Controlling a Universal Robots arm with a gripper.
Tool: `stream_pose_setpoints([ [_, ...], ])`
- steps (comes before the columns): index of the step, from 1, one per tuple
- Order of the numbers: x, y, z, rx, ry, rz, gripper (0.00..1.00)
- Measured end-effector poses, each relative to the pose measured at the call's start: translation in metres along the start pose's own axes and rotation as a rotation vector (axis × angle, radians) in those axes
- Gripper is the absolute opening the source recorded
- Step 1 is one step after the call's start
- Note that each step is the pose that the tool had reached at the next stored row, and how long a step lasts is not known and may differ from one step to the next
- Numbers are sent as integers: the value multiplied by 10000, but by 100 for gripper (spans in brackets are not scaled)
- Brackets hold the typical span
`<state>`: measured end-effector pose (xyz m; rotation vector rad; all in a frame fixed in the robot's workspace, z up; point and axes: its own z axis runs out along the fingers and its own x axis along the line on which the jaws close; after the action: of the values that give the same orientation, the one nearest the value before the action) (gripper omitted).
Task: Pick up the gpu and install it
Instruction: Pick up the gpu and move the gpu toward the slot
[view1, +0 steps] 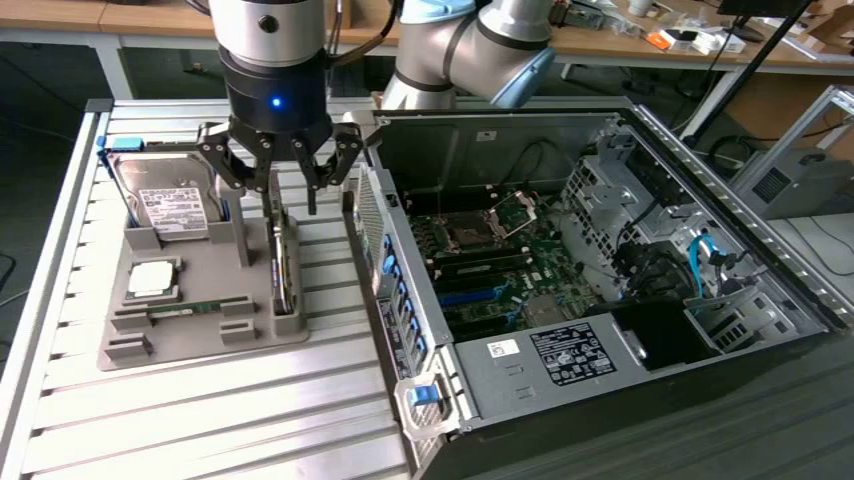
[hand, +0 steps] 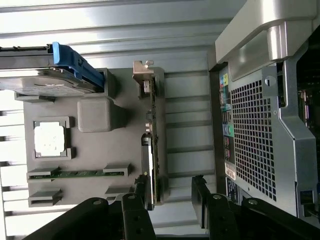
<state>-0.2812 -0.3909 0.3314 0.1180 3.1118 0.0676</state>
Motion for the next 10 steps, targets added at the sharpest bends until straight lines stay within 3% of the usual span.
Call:
stream_pose_setpoints([
  [10, 33, 10, 35, -1, 0, 0, 48],
])
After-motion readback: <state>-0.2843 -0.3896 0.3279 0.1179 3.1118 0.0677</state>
